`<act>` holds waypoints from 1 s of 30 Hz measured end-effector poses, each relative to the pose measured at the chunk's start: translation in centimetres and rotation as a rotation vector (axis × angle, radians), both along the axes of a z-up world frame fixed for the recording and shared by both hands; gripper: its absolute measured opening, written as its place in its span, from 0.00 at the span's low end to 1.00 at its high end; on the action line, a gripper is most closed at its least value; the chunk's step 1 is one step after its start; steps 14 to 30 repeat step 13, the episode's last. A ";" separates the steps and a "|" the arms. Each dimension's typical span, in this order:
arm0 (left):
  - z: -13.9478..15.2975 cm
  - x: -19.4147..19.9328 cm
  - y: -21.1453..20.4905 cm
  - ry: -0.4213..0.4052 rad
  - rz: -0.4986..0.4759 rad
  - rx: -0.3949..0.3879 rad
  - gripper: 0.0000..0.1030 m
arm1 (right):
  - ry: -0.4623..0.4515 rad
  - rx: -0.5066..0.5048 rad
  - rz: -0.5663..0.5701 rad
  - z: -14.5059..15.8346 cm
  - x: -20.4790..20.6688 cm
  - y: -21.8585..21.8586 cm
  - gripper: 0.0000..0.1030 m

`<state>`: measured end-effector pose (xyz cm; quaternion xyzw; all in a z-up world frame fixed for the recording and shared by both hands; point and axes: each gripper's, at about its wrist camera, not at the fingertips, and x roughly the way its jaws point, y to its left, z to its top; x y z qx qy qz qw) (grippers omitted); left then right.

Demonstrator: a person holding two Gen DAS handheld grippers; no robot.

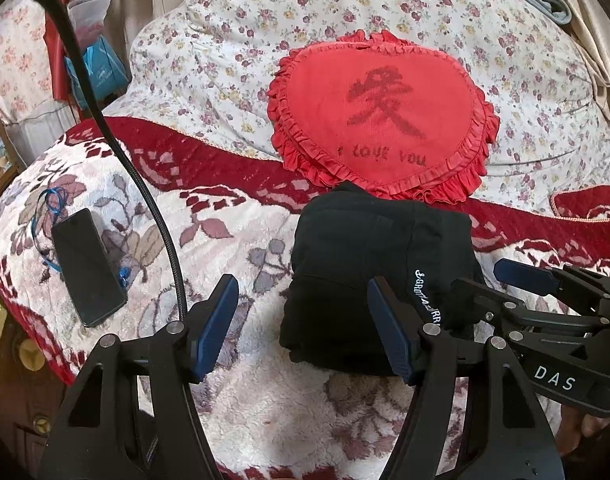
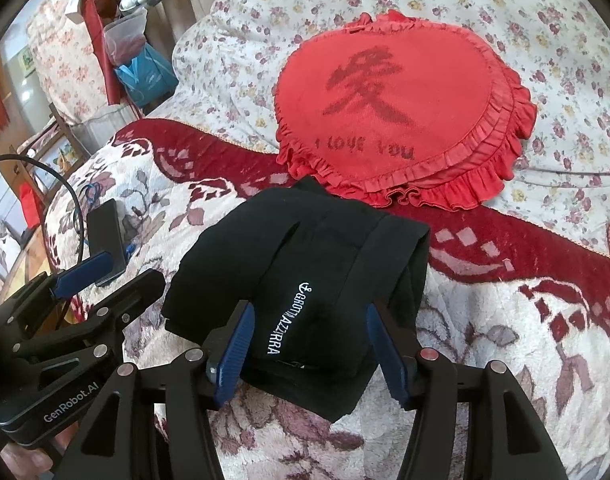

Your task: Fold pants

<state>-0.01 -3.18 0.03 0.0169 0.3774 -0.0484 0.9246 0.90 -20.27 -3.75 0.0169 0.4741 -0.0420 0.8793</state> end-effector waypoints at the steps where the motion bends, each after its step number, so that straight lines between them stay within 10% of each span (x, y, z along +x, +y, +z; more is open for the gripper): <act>1: -0.1 0.0 0.0 0.001 0.000 -0.001 0.65 | 0.002 0.000 0.000 -0.1 0.0 0.0 0.55; 30: -0.4 0.1 0.3 0.004 -0.004 -0.029 0.65 | 0.012 0.003 -0.001 -0.4 -0.1 -0.1 0.56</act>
